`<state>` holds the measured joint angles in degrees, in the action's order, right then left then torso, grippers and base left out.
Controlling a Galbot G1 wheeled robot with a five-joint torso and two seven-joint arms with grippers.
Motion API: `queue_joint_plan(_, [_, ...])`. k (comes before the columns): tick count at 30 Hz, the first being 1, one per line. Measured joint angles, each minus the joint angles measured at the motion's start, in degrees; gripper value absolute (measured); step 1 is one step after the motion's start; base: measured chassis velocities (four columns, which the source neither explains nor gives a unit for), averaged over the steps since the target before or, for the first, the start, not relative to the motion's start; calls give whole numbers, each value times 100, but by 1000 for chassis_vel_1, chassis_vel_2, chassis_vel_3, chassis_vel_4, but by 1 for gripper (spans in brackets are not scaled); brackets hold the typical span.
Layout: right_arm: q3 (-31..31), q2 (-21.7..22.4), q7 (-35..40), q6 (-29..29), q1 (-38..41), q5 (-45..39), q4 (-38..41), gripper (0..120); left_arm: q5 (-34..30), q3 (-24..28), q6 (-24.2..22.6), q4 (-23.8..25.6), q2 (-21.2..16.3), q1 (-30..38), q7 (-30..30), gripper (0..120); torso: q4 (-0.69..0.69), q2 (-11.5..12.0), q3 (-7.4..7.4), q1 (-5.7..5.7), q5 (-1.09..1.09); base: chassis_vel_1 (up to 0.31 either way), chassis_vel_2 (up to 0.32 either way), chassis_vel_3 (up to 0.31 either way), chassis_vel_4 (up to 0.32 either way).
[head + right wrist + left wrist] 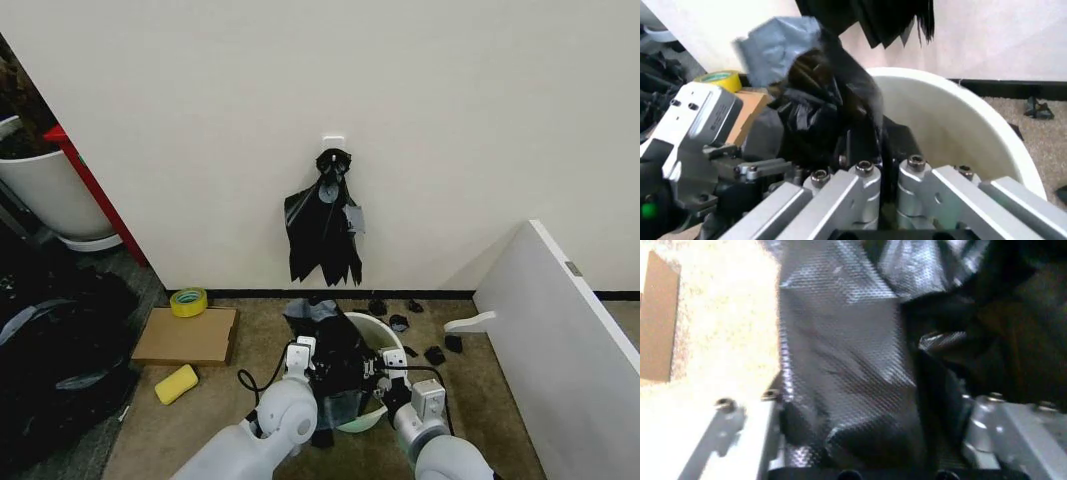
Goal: Place the garbage bag over the trash bin.
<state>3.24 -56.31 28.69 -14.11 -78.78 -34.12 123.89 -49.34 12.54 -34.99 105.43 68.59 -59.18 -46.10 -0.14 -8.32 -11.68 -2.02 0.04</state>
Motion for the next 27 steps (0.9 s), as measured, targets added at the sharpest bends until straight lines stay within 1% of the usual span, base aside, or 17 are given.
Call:
queue_joint_plan(3, [-22,-14,-32,99,-9,96,-43,0,-103,-123,7,142,-95,-87,71,40,-1,0,-1,0,-1,0,0,0,0])
queue_joint_plan(6, [-54,-32,-161,303,-8,258,-144,0,-151,-283,88,387,-283,-218,258,27,-1,0,-1,0,-1,0,0,0,0])
queue_joint_plan(7, [-54,-32,-161,303,-8,258,-144,0,-151,-283,88,387,-283,-218,258,27,-1,0,-1,0,-1,0,0,0,0])
queue_joint_plan(10, [-143,-43,-368,581,71,421,-284,0,-64,-437,194,648,-536,-396,434,14,-1,0,-1,0,-1,0,0,0,0])
queue_joint_plan(13, [-295,-62,-475,815,236,443,-460,0,135,-607,247,893,-803,-632,695,5,-1,0,-1,0,-2,0,0,0,0])
queue_joint_plan(14, [-295,-62,-475,815,236,443,-460,0,135,-607,247,893,-803,-632,695,5,-1,0,-1,0,-2,0,0,0,0])
queue_joint_plan(16, [-386,-64,-520,936,354,444,-580,0,281,-717,256,1053,-978,-814,863,5,0,0,-1,0,-3,0,0,0,0])
queue_joint_plan(19, [-489,-68,-554,1057,522,443,-794,0,682,-918,355,1368,-1279,-1188,1206,5,1,0,-1,0,-2,0,0,0,0])
queue_joint_plan(21, [-538,-82,-555,1074,608,426,-953,0,1023,-1048,534,1539,-1452,-1396,1457,5,1,0,-1,0,-2,0,0,0,0])
queue_joint_plan(22, [-538,-82,-555,1074,608,426,-953,0,1023,-1048,534,1539,-1452,-1396,1457,5,1,0,-1,0,-2,0,0,0,0])
queue_joint_plan(24, [-573,-94,-513,1037,649,398,-1105,0,1248,-1190,735,1705,-1579,-1540,1615,5,1,0,-1,0,-1,0,0,0,0])
queue_joint_plan(27, [-587,-94,-320,791,634,299,-1237,0,1335,-1437,954,1932,-1675,-1638,1689,5,0,0,-1,0,0,0,0,0,0])
